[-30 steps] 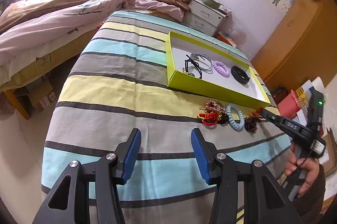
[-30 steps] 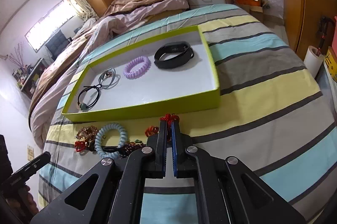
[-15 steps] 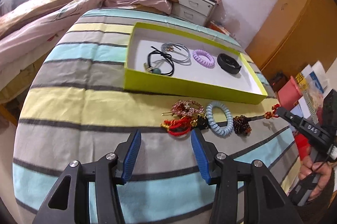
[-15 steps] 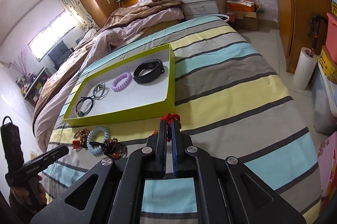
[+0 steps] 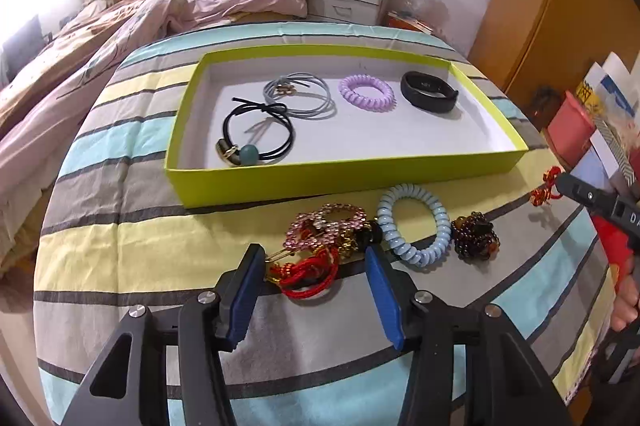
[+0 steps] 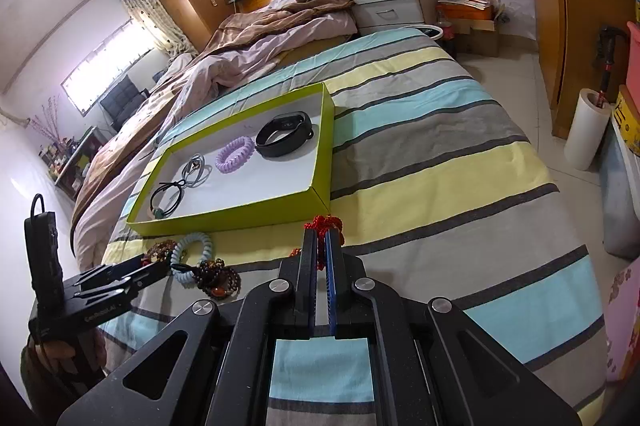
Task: Organize jewelry
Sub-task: 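Grasp the red tassel ornament with the right tool while the left tool grasps the red beaded clip, then lift the red tassel and red beaded clip toward the green box with both tools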
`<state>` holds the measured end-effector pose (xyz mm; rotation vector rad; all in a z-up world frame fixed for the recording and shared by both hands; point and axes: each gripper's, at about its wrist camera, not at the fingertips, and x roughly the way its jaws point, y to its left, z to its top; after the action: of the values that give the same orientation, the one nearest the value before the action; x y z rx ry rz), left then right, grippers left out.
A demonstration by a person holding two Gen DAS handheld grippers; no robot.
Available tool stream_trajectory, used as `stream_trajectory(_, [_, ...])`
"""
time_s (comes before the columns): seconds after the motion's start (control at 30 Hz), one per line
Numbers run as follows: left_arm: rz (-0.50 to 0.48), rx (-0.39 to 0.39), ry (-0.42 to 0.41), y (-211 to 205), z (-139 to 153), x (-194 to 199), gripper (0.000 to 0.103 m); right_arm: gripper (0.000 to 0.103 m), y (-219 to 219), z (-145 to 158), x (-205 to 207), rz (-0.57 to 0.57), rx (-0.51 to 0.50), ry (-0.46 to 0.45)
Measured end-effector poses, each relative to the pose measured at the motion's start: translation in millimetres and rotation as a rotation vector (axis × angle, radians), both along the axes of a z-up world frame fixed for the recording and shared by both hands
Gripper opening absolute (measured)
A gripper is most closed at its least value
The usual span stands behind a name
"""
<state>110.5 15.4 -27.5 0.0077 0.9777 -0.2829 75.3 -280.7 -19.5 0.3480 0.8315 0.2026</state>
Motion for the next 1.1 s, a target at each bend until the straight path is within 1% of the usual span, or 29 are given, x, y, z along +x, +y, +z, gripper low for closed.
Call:
stream_trajectory(0.13, [0.005, -0.023, -0.005, 2, 0, -6, 0.050, 0.004, -1, 1, -2, 0.001, 0.004, -0.003])
stream_trajectory(0.2, [0.022, -0.028, -0.006, 4, 0, -7, 0.040, 0.004, -2, 0, -2, 0.001, 0.005, -0.003])
stream_trajectory(0.3, [0.045, -0.041, -0.003, 11, 0, -7, 0.031, 0.004, -2, 1, -2, 0.004, 0.007, -0.005])
stream_trajectory(0.5, [0.054, -0.051, 0.001, 13, 1, -14, 0.020, 0.004, -1, 0, -3, 0.006, 0.010, -0.004])
stream_trajectory(0.77, [0.055, -0.100, 0.019, 20, 3, -35, 0.019, 0.004, 0, 1, -6, 0.013, 0.014, -0.012])
stream_trajectory(0.83, [0.040, -0.106, 0.032, 22, 3, -43, 0.019, 0.004, 1, 1, -8, 0.014, 0.016, -0.014])
stream_trajectory(1.1, [0.026, -0.147, 0.035, 28, 4, -65, 0.019, 0.004, 4, 5, -12, 0.020, 0.016, -0.024])
